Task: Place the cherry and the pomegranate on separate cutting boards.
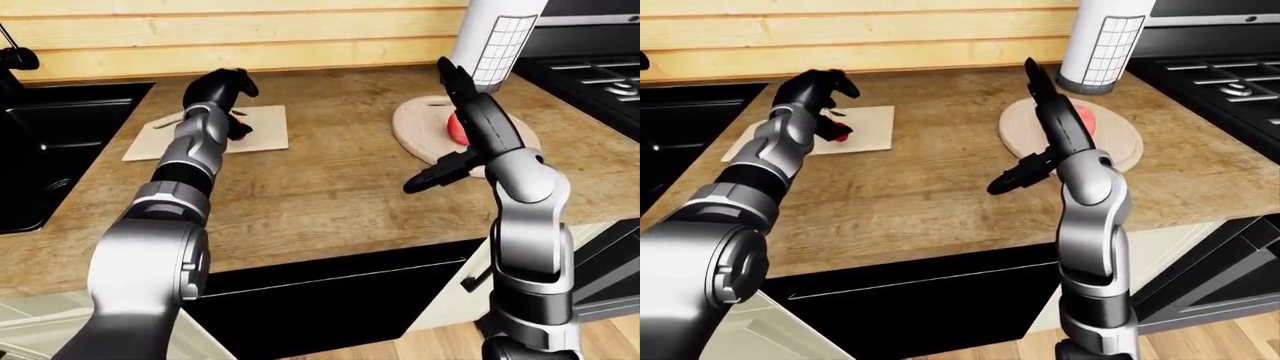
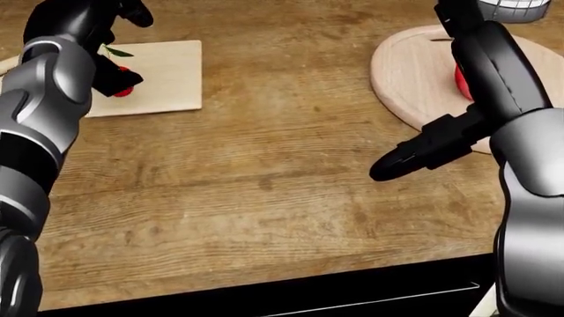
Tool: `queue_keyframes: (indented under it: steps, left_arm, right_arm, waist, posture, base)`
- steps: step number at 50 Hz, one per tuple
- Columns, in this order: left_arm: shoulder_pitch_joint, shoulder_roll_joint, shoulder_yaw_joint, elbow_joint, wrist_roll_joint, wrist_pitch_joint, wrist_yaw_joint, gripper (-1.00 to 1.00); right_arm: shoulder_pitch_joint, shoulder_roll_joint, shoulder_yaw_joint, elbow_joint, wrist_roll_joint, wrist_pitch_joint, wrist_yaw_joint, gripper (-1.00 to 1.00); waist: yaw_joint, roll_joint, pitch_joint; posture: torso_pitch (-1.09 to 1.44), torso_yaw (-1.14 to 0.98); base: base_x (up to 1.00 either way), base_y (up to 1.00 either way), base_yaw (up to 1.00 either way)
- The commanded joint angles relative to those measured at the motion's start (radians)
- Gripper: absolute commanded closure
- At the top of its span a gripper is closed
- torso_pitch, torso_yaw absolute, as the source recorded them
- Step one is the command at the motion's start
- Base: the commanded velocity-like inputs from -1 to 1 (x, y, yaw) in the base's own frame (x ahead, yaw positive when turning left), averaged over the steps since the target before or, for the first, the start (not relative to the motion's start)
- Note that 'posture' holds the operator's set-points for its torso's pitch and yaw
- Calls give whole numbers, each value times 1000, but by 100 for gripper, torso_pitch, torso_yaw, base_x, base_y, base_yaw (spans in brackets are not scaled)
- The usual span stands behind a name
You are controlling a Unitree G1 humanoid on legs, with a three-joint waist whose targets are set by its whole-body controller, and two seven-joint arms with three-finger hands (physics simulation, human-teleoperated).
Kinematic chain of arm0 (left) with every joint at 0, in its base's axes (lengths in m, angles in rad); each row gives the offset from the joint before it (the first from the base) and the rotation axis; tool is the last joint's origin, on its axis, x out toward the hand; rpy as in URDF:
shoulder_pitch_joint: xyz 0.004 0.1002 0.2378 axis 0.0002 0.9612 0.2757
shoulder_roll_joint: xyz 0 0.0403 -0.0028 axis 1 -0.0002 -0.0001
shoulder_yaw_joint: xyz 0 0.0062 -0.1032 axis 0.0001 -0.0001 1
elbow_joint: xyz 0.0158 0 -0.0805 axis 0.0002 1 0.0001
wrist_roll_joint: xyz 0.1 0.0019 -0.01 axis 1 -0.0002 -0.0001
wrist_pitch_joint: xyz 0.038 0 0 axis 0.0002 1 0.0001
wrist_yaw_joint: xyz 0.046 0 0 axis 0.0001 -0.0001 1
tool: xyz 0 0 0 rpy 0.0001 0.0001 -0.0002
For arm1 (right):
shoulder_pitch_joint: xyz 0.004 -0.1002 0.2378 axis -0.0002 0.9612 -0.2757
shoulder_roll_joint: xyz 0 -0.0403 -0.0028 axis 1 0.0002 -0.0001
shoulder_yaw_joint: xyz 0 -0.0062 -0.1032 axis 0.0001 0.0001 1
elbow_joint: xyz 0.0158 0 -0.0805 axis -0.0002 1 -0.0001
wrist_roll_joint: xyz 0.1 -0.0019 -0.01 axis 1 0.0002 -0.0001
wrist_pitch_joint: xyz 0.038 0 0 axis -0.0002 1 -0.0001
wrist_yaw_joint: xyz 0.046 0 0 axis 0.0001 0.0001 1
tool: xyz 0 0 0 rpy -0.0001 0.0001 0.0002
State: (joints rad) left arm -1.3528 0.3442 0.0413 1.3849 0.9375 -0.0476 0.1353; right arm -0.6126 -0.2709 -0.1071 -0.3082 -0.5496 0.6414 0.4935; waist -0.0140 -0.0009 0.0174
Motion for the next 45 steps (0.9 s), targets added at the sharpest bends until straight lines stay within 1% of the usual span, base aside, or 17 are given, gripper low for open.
queue_keyframes:
  steps: [1, 8, 16, 22, 24, 26, 28, 30, 32, 33, 35, 36, 37, 38, 40, 41, 45]
  left_arm:
    - [-50, 16, 2, -44, -2, -16, 14, -14]
    - [-77, 30, 3, -51, -10, -23, -3, -18]
    - [-108, 44, 13, -66, -49, -45, -34, -20]
    - [-104, 57, 39, -92, -130, -88, -69, -27]
    - [-99, 60, 40, -104, -158, -100, -84, -36]
    - [-94, 62, 58, -129, -209, -111, -108, -53]
    - [-86, 67, 74, -166, -268, -111, -137, -75]
    - [-66, 73, 77, -215, -314, -106, -156, -99]
    - [-12, 80, 87, -333, -371, -76, -195, -100]
    - [12, 82, 82, -381, -387, -59, -209, -100]
    - [89, 83, 96, -564, -439, 17, -253, -100]
    - [133, 82, 102, -676, -462, 71, -279, -100]
    - [223, 79, 119, -917, -487, 184, -331, -100]
    - [282, 77, 129, -1075, -503, 271, -363, -100]
    - [359, 77, 141, -1232, -531, 352, -383, -100]
    - [445, 71, 162, -1378, -553, 416, -405, -100]
    - [566, 79, 193, -1653, -608, 558, -433, -100]
  right_arm:
    - [-36, -9, -7, -34, -8, -15, -9, -100]
    - [-54, -7, 0, -39, -19, 1, 2, -100]
    - [-85, -9, 4, -47, -31, 24, 19, -100]
    - [-121, -13, 4, -40, -38, 40, 24, -100]
    - [-138, -16, -1, -21, -36, 33, 11, -100]
    - [-156, -19, -10, -7, -30, 27, -4, -100]
    - [-181, -30, -22, 1, -23, 35, -18, -100]
    - [-198, -42, -35, 5, -11, 39, -31, -100]
    - [-220, -64, -50, -9, 1, 61, -34, -100]
    - [-223, -71, -53, -13, 9, 66, -37, -100]
    - [-233, -90, -60, -35, 20, 90, -39, -100]
    - [-236, -99, -65, -46, 26, 101, -39, -100]
    - [-246, -117, -80, -66, 34, 120, -36, -100]
    - [-248, -131, -88, -79, 43, 132, -35, -100]
    - [-248, -152, -101, -91, 65, 141, -43, -100]
    - [-250, -174, -121, -109, 78, 155, -41, -100]
    - [-244, -217, -141, -136, 128, 179, -64, -100]
  waist:
    - [0, 0, -31]
    - [0, 1, -29]
    - [0, 2, -26]
    - [1, 3, -23]
    - [1, 4, -22]
    - [1, 5, -22]
    - [2, 6, -22]
    - [2, 6, -21]
    - [3, 6, -18]
    - [3, 6, -17]
    - [3, 7, -14]
    - [2, 8, -13]
    - [2, 8, -11]
    - [1, 9, -11]
    - [-3, 9, -4]
    - [-2, 8, -2]
    - [1, 7, 3]
  posture:
    - [0, 0]
    - [0, 0]
    - [0, 0]
    - [0, 0]
    - [0, 0]
    - [0, 0]
    - [0, 0]
    - [0, 0]
    - [0, 0]
    - [0, 0]
    - [0, 0]
    - [0, 0]
    - [0, 0]
    - [0, 0]
    - [0, 0]
    - [0, 0]
    - [0, 0]
  base:
    - [0, 0, 0]
    - [0, 0, 0]
    - [0, 0, 0]
    - [0, 0, 0]
    - [0, 0, 0]
    - [0, 0, 0]
    - [0, 0, 0]
    - [0, 0, 0]
    - [0, 0, 0]
    - [0, 0, 0]
    - [0, 0, 0]
    - [0, 0, 0]
    - [0, 0, 0]
    - [0, 0, 0]
    - [0, 0, 0]
    - [0, 0, 0]
    - [0, 0, 0]
